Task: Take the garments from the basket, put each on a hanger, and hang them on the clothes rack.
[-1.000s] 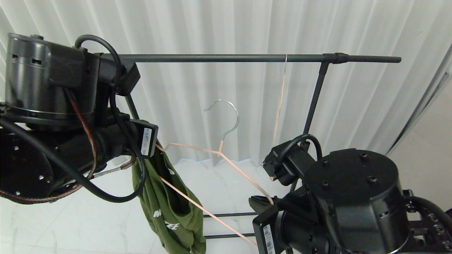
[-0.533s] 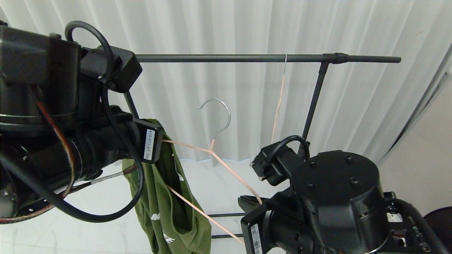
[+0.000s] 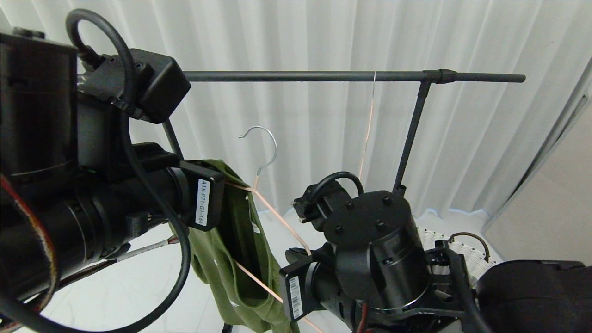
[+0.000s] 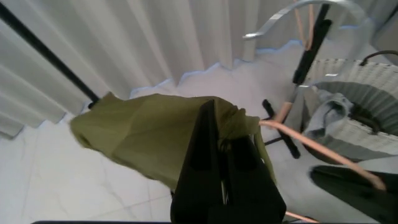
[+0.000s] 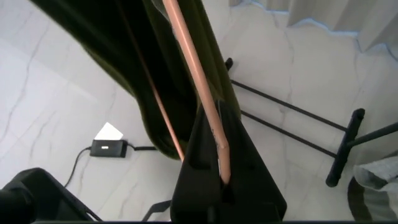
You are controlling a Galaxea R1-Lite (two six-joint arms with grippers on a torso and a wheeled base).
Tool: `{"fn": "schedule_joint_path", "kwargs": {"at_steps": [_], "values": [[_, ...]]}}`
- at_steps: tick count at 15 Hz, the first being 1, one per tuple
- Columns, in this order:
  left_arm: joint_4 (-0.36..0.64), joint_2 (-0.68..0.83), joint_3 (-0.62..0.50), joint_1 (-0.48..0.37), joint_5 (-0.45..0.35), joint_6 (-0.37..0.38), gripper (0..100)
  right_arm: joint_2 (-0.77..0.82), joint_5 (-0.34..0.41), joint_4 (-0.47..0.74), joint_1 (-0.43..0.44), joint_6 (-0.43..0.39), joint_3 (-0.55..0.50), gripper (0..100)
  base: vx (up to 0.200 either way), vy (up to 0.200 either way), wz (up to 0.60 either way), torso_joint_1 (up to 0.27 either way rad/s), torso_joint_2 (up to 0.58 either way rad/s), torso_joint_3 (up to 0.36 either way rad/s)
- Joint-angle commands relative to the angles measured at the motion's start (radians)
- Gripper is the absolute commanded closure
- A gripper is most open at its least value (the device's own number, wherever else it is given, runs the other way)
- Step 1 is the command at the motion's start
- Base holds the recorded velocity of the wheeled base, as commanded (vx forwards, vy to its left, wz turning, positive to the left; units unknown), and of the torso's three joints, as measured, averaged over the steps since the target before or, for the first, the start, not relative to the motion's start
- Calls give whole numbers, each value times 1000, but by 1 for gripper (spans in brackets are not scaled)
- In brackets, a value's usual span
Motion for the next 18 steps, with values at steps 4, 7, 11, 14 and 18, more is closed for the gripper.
{"fn": "schedule_joint_path", "kwargs": {"at_steps": [4, 7, 11, 14, 18], "values": [[3, -11, 7, -45, 2, -26, 100, 32, -53, -2, -1, 0, -18, 100, 0, 0, 0, 0, 0, 0], [3, -45, 45, -34, 6, -25, 100, 9, -118, -30, -1, -9, -16, 100, 0, 0, 0, 0, 0, 0], [3, -52, 50, -33, 38, -25, 100, -12, -169, -136, -1, -80, -2, 100, 0, 0, 0, 0, 0, 0], [-1, -52, 56, -33, 38, -28, 100, -14, -172, -240, -2, -158, 4, 100, 0, 0, 0, 0, 0, 0], [-4, -54, 56, 7, 38, -26, 100, -14, -208, -318, -1, -221, 5, 100, 0, 0, 0, 0, 0, 0]]}}
